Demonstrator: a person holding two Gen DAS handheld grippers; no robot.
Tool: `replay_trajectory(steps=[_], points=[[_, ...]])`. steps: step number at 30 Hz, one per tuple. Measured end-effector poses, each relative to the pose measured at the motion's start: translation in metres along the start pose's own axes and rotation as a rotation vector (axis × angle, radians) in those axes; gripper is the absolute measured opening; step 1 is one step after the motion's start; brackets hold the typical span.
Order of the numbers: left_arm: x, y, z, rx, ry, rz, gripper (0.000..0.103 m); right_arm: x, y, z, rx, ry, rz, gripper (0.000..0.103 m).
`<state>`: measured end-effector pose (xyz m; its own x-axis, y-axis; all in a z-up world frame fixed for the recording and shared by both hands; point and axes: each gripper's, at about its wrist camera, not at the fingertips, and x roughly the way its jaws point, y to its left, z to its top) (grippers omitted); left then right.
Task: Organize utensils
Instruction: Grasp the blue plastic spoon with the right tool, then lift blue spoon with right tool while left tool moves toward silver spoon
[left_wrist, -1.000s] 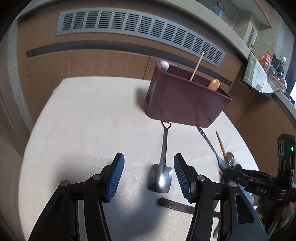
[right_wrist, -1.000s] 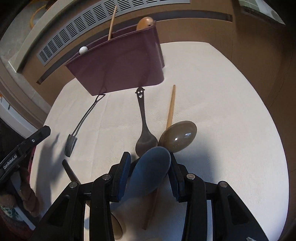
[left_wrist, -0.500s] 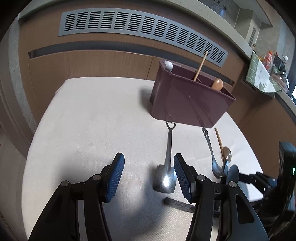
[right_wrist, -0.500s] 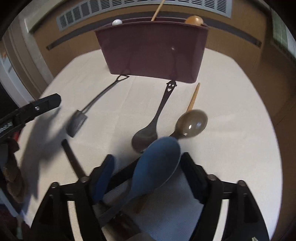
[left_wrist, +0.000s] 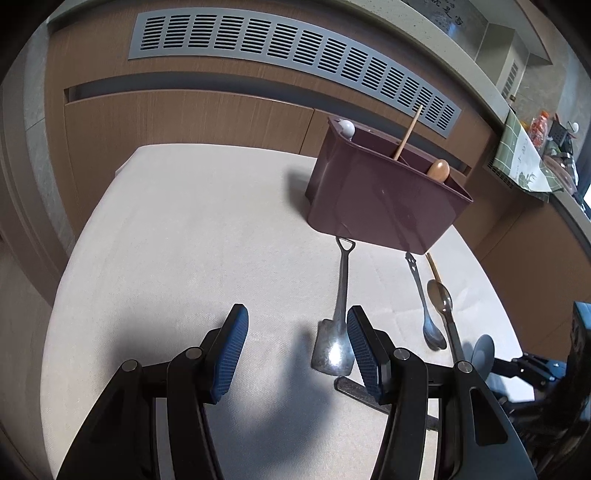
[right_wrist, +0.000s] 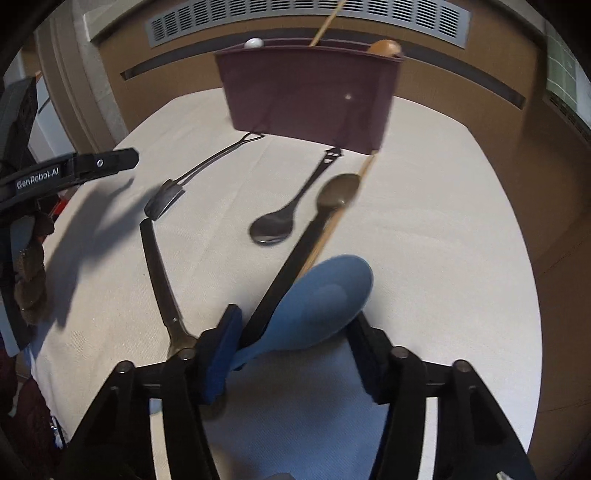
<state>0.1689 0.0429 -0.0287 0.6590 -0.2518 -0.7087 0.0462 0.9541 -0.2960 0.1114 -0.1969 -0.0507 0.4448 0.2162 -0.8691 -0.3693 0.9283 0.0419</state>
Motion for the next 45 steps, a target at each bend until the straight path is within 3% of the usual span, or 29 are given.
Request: replay_trajectory(steps=[8,14,17,18,20,29,34,39,45], points=[[0.009,-0.001,-0.004,0.015,0.02,0.001,0.057,-0.029,-0.043,-0.011,0.214,-0.11,0.05,0.049],[0.007,-0.01,-0.011,0.07,0.016,0.015,0.057,-0.009,-0.027,-0.001,0.23,-0.032,-0.007,0.047],[0.008,-0.014,-0.014,0.086,0.035,-0.003,0.057,0.0,-0.021,0.0,0.221,-0.029,-0.066,0.028],[0.009,-0.017,-0.015,0.096,0.04,-0.008,0.057,0.0,-0.02,0.003,0.223,-0.045,-0.071,0.012],[0.01,-0.023,-0.016,0.116,0.046,-0.009,0.057,0.001,-0.022,0.008,0.238,-0.043,-0.023,0.006],[0.034,-0.047,-0.008,0.183,0.083,0.014,0.056,-0.021,-0.017,0.022,0.196,-0.145,-0.034,0.006],[0.038,-0.074,-0.007,0.205,0.098,-0.084,0.056,-0.025,-0.027,0.021,0.207,-0.168,-0.046,0.006],[0.052,-0.107,-0.02,0.231,0.166,-0.112,0.056,-0.028,-0.047,0.016,0.266,-0.185,-0.068,0.006],[0.032,-0.11,-0.047,0.304,0.211,-0.147,0.056,-0.034,-0.061,0.008,0.284,-0.199,-0.086,0.006]])
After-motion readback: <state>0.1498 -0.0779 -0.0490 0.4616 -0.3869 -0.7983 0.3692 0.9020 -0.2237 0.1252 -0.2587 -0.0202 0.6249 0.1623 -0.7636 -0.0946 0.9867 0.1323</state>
